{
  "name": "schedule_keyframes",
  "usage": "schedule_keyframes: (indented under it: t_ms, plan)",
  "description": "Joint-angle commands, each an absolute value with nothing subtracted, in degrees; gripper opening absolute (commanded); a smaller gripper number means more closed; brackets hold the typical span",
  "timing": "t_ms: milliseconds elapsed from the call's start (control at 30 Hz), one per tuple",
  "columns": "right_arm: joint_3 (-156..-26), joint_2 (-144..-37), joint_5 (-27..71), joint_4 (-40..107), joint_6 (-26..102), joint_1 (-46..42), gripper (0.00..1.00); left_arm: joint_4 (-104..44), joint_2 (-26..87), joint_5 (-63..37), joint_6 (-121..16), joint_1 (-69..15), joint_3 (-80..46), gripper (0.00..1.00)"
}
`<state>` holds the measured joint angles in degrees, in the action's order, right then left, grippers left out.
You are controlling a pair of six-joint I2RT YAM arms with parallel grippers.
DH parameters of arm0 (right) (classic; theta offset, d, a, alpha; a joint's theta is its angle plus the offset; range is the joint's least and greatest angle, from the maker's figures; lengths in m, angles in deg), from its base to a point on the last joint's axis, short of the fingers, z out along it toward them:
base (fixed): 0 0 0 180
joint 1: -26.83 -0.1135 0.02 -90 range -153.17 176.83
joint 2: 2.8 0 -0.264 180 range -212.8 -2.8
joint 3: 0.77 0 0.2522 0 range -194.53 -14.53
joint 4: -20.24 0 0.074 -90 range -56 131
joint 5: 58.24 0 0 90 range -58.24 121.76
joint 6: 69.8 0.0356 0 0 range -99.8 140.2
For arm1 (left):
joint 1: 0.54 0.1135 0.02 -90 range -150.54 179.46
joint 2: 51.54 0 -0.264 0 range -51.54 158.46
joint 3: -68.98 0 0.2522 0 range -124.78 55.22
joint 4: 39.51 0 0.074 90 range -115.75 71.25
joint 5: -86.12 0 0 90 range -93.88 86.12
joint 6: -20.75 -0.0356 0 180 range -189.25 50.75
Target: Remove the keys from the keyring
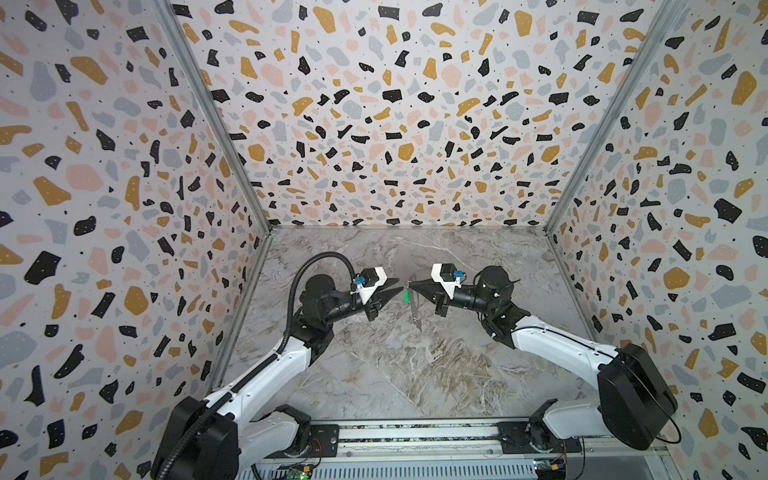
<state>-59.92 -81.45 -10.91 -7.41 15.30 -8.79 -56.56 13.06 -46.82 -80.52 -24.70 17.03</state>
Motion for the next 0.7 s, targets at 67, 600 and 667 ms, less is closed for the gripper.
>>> schedule_keyframes:
  t_ms: [67,600,667]
  plan:
    - [-60.7,-81.1,-15.2,-10.38,16.54,-8.42,0.0,-51.05,13.45,-50.17,-84.64,-24.67,12.7,0.21]
    - [-62.27,-82.79,-17.51,-9.62,17.78,-8.33,0.0,-53.34,13.72,-52.08,-84.37,-25.18,13.47,0.18]
    - [-62.51,-83.01,-17.81,-9.63,17.75,-8.35,0.0,-53.43,13.67,-52.43,-84.36,-25.15,13.59,0.16]
